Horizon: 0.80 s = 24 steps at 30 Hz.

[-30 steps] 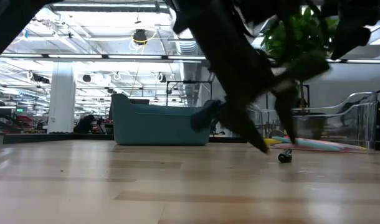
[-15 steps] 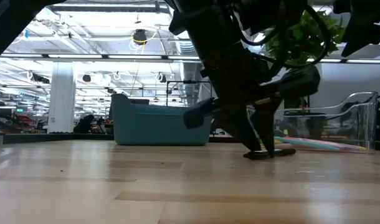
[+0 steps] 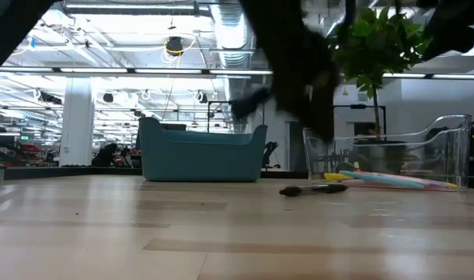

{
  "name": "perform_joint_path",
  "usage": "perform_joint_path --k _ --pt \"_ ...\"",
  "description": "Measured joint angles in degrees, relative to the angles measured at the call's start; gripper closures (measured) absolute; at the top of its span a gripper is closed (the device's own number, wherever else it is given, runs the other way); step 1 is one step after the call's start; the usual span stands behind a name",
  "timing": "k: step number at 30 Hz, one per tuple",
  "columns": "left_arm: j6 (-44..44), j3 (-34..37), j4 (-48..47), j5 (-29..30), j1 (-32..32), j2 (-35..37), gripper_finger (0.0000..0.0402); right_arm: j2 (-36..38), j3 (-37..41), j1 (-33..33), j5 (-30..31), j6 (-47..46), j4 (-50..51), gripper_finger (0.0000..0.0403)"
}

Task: Sort pens & pencils
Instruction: Put the black pen into the transparent bin

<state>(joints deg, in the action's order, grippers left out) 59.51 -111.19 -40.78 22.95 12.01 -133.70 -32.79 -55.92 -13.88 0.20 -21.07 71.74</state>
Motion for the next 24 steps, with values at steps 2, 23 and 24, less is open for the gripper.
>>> perform_joint_path --k 2,23,24 --pt "-0.4 -2.1 0.0 2.4 0.0 2.0 0.0400 1.1 0.0 0.0 -1.3 -0.1 -2.0 0.0090" --pt "-20.8 -9.2 -3.5 -2.4 -2.5 -5.3 0.0243 4.5 0.0 0.0 -6.2 -2.0 -7.4 0.0090" --pt "-20.7 -9.2 -3.4 -2.2 -2.7 -6.1 0.0229 4.5 0.0 0.0 -6.2 -2.0 -7.3 0.0090"
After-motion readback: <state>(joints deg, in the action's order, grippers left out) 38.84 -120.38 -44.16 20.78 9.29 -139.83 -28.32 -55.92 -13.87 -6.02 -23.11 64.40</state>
